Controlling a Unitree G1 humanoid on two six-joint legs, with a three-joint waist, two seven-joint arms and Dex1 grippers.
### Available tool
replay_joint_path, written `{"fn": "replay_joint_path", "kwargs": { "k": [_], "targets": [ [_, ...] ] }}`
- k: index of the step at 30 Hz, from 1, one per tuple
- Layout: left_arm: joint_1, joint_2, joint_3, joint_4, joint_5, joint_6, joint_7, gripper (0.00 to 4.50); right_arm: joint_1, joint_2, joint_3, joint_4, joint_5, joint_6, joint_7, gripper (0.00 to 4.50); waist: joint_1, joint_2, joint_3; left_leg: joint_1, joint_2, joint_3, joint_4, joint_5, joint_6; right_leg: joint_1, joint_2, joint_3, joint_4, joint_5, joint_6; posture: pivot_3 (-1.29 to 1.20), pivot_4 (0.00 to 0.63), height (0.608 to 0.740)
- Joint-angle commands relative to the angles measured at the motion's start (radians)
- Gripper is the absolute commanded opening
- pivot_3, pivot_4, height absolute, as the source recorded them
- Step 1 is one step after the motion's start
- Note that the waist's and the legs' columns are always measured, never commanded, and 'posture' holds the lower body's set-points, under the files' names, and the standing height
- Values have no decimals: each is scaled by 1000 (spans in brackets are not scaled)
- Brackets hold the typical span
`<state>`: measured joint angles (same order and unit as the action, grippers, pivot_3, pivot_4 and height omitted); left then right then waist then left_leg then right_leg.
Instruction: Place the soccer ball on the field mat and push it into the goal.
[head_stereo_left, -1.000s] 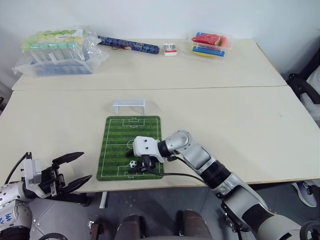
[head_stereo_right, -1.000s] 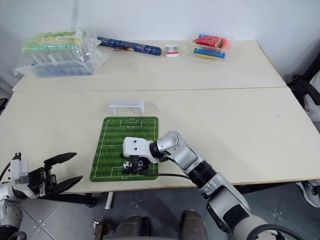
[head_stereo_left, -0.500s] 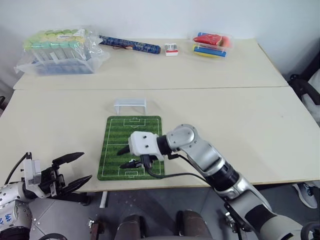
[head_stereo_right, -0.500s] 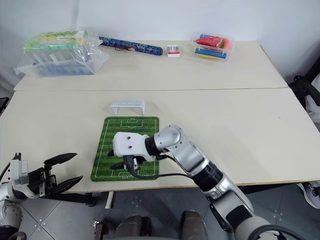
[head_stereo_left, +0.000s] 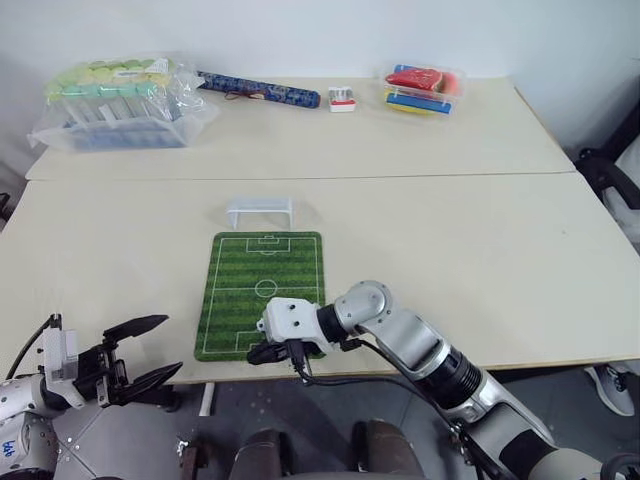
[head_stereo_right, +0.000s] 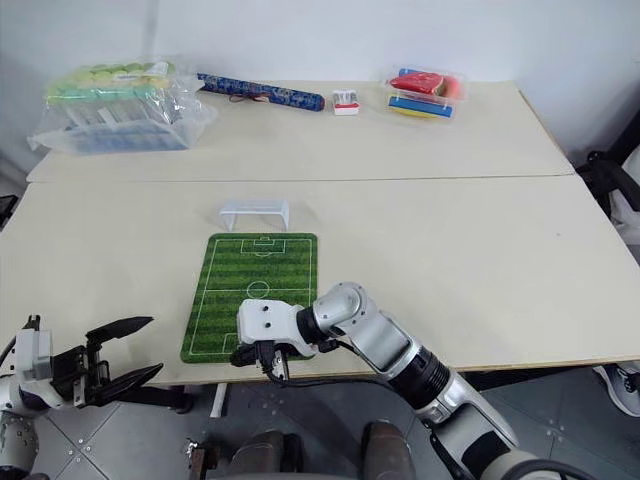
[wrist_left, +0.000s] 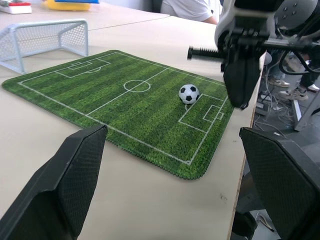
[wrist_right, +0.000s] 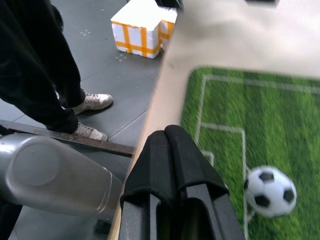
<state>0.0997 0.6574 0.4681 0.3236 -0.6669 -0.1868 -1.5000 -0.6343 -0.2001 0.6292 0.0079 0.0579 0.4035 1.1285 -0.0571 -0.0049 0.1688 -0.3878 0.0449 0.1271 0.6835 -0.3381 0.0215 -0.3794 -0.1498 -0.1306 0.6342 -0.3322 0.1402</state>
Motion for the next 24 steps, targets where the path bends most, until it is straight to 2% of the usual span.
{"fn": "replay_joint_path", "kwargs": {
  "k": [1, 8, 13, 18, 22, 24],
  "targets": [
    [5, 15, 25, -24, -20, -1, -21, 4500, -41, 33, -26, 67, -8, -53, -31, 11, 0, 0, 0, 0, 0, 0, 0, 0, 0, 0, 0, 0, 0, 0, 0, 0, 150, 740],
    [-44, 20, 18, 6, -4, -6, -10, 4500, -347, 77, -226, 472, -34, -235, -205, 11, -2, 0, 1, 0, 0, 2, 0, 0, 0, -1, 0, 0, 0, 0, 0, 0, 150, 740],
    [-97, 24, 18, 44, 11, -9, 11, 4500, -499, 71, -352, 626, -24, -310, -291, 11, -6, 0, 1, -1, 1, 1, -2, 0, -1, -4, 0, 0, 4, 0, 0, 0, 150, 740],
    [-164, 33, 27, 70, 10, 51, 101, 4500, -497, 17, -432, 562, 10, -292, -271, 11, -10, 0, 1, -2, 0, -1, -3, 0, -1, -5, 1, -2, 4, 0, 0, 0, 150, 740],
    [-199, 36, 41, 78, 19, 72, 191, 4500, -431, -38, -469, 474, 72, -263, -182, 11, -14, 0, 1, -3, 0, -2, -3, -1, -1, -5, 0, -2, 4, 0, 0, 0, 150, 740],
    [-204, 51, 40, 100, 47, 41, 202, 4500, -379, -107, -486, 456, 95, -268, -103, 387, -16, 0, 1, -3, 0, -2, -3, -1, -1, -4, 0, -2, 4, 0, 0, 0, 150, 740]
  ]
}}
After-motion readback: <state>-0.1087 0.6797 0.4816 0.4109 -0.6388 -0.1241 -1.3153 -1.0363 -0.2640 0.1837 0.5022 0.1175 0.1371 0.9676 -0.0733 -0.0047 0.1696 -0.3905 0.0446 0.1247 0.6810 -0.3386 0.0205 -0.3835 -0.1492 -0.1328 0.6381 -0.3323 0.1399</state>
